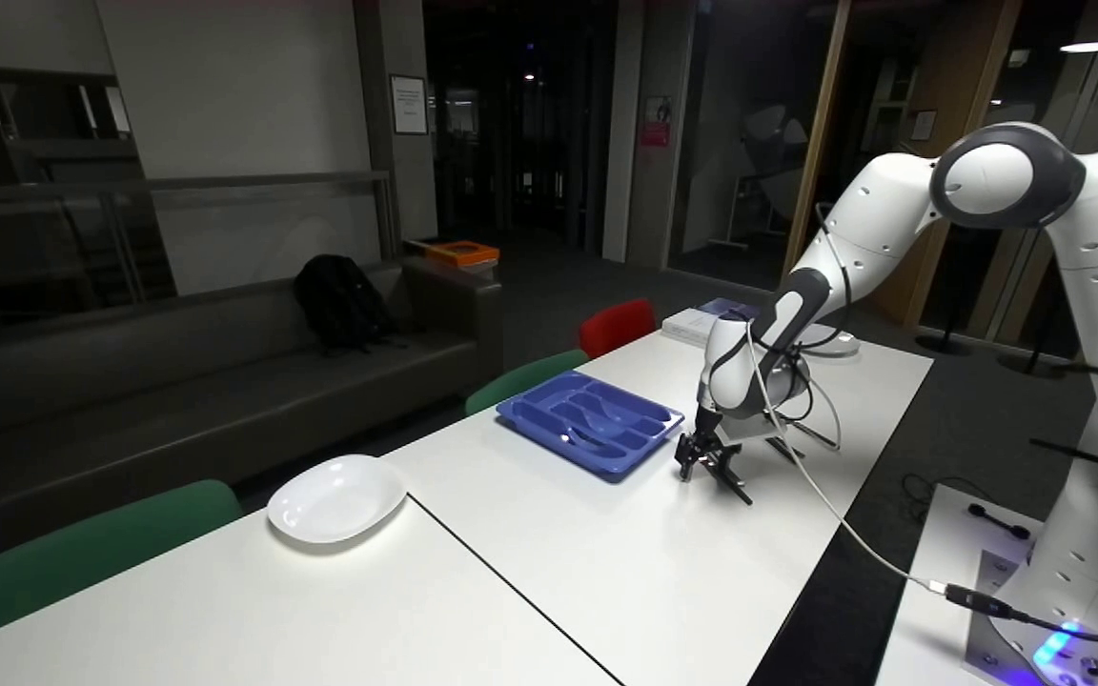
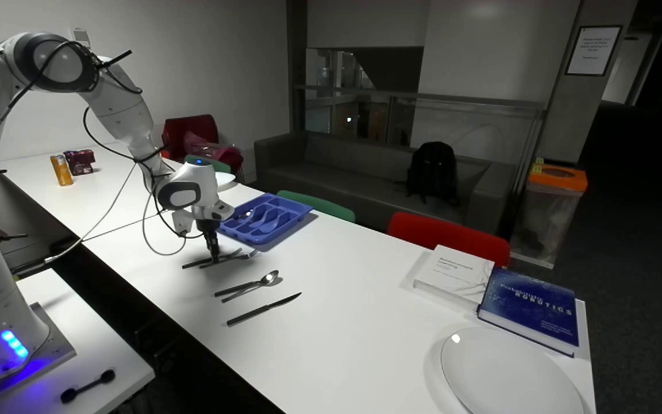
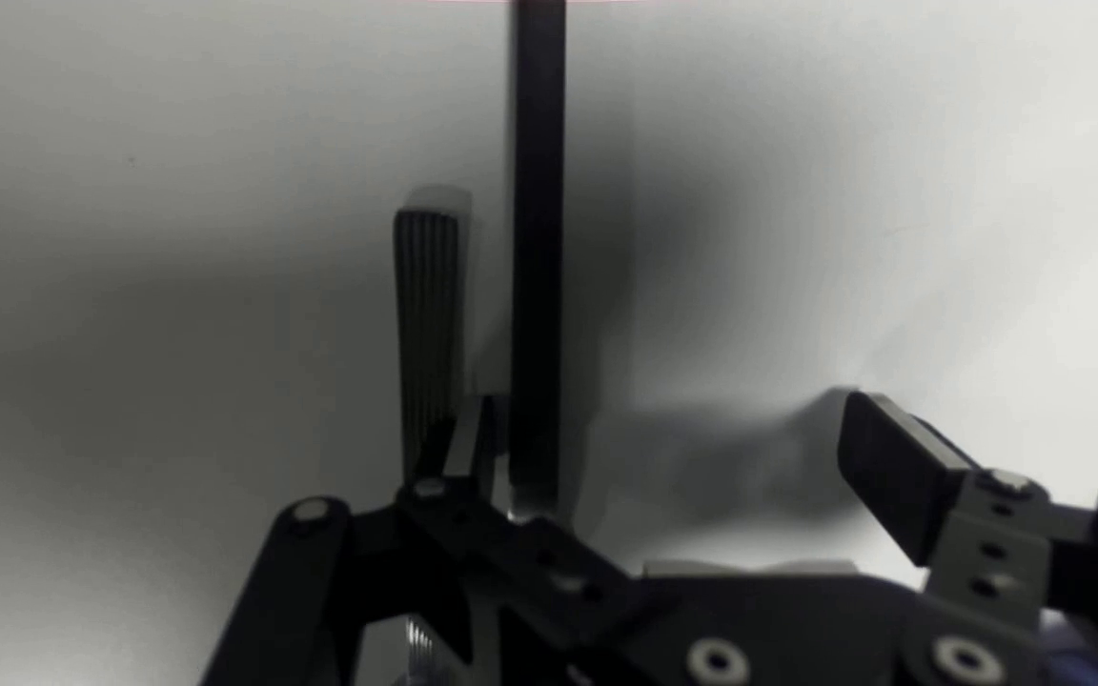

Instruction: Put the fork inside the cutlery tray

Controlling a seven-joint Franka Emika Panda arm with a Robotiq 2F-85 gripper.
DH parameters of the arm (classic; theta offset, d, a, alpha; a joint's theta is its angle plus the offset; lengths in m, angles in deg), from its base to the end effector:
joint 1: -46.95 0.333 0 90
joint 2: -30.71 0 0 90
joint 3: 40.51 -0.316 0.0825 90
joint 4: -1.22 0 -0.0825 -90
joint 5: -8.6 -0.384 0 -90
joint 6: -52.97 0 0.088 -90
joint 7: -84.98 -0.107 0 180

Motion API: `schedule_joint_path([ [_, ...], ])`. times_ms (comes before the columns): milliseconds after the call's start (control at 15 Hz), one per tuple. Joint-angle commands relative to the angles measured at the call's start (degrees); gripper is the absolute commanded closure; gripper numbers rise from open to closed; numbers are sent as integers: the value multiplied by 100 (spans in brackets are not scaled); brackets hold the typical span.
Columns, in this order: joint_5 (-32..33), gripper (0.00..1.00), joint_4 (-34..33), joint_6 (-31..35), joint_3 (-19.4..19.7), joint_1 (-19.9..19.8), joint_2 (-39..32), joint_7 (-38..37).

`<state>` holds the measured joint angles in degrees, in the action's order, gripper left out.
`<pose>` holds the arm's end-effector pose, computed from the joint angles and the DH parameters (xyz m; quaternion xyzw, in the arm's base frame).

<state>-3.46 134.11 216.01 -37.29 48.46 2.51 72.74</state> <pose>0.5146 -0.0283 0.1323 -0.9759 0.2165 -0.0167 0.0209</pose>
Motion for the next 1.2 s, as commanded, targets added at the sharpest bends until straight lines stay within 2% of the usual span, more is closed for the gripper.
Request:
schedule_joint_path([
  [0, 169, 32, -147, -131, 85, 67, -79, -145],
  [400, 204, 80, -178, -103, 102, 97, -57, -170],
  [600, 226, 100, -179, -117, 120, 117, -41, -189],
  [733, 233, 95, -188, -125, 127, 124, -47, -202],
  [933, 329, 95, -106, -135, 224, 243, 25, -292],
  [1133, 670, 95, 72, -355, 568, 652, 249, -705],
])
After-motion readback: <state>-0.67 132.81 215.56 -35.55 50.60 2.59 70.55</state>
